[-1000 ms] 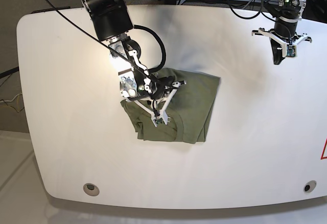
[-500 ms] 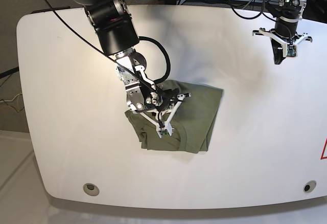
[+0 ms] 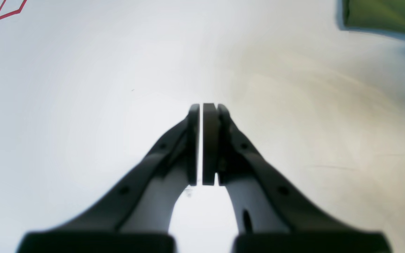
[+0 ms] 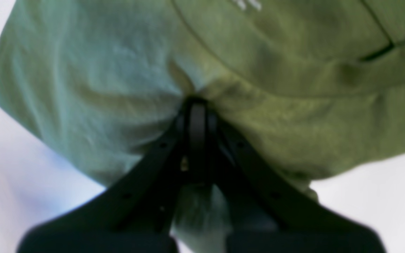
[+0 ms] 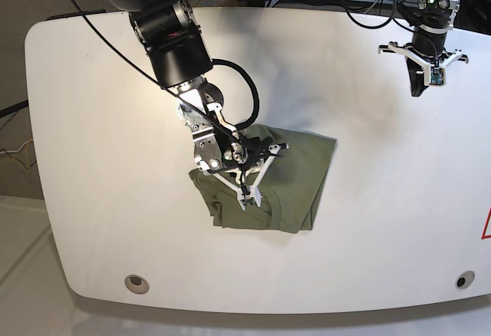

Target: Fold the T-shirt properly

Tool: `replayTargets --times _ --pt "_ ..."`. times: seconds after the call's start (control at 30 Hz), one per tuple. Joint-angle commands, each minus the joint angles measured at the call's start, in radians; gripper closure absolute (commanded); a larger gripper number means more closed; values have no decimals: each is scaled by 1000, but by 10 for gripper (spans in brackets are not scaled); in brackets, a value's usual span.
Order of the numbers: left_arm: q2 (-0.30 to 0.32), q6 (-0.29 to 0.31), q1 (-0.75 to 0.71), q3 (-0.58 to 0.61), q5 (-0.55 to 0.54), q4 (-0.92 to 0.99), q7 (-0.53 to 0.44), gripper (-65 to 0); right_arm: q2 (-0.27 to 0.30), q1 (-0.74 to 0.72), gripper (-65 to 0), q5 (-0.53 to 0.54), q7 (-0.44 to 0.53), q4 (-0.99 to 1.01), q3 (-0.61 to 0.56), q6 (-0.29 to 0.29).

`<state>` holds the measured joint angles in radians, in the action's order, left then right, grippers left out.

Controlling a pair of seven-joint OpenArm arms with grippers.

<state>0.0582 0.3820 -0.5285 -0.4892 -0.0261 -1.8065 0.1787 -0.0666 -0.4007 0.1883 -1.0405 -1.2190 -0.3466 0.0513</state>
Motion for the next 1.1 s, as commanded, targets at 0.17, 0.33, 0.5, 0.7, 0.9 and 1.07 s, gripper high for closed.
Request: replayTargets --times 0.17,0.33,0.5,0.7,0.9,1.07 --pt "2 -5 0 -4 -11 -19 -25 0 29 -8 0 -2 -99 -244 7 3" --pt "-21 -4 0 -6 -11 -20 -25 0 35 -31 0 0 -128 -288 7 3" --pt "-22 -4 0 -7 -11 -20 -25 0 34 -48 0 0 -154 -305 7 8" --pt "-22 -4 -5 -10 -11 -23 -25 0 57 -39 0 -11 -235 -436 39 12" --pt "-24 48 -6 -84 -11 -25 -25 0 152 12 0 -69 -298 -585 129 12" --pt "-33 139 -6 -228 -11 -39 -25 0 274 84 0 -135 -327 -677 192 12"
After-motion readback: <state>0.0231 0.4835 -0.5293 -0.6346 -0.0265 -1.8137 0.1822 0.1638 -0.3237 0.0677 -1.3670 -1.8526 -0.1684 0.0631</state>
